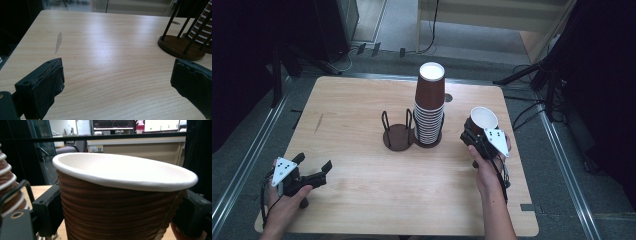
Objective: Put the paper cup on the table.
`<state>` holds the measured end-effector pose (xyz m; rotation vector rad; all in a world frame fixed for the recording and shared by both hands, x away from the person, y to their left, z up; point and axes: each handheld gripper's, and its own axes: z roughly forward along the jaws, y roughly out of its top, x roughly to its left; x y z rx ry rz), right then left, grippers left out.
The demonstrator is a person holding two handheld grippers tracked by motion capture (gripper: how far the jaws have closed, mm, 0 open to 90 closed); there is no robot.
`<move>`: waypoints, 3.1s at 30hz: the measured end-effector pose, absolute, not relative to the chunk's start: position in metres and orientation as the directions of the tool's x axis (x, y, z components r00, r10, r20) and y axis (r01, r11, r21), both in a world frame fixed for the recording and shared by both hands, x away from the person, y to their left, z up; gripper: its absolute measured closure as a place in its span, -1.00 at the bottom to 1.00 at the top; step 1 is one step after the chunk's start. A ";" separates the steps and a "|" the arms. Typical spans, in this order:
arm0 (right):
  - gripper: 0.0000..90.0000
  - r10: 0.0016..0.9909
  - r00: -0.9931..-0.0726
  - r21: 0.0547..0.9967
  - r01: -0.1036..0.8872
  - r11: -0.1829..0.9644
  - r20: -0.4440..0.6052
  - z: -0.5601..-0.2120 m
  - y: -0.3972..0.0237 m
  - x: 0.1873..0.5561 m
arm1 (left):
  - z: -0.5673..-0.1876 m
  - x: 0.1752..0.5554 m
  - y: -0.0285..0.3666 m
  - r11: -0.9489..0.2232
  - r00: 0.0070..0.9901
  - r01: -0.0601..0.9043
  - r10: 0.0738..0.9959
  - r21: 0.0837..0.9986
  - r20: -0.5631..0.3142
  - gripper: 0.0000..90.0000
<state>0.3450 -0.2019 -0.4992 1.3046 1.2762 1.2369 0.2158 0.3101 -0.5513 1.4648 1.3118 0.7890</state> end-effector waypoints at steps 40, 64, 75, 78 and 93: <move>-0.79 0.997 0.047 0.987 0.157 0.045 -0.053 -0.541 -0.207 0.369 | -0.551 0.217 0.310 0.062 0.207 0.346 0.968 0.936 -0.141 -1.00; -1.00 0.995 -0.075 0.972 0.219 0.087 -0.072 -0.536 -0.207 0.359 | -0.551 0.217 0.310 0.062 0.207 0.348 0.968 0.936 -0.141 -1.00; -1.00 0.993 -0.108 0.971 0.226 0.079 -0.056 -0.529 -0.209 0.346 | -0.551 0.218 0.310 0.060 0.207 0.348 0.968 0.936 -0.139 -1.00; -1.00 0.992 -0.116 0.971 0.227 0.077 -0.052 -0.528 -0.209 0.343 | -0.551 0.218 0.310 0.060 0.208 0.348 0.968 0.935 -0.140 -1.00; -1.00 0.990 -0.138 0.982 0.177 0.061 -0.036 -0.517 -0.216 0.319 | -0.551 0.218 0.310 0.061 0.205 0.351 0.969 0.934 -0.140 -1.00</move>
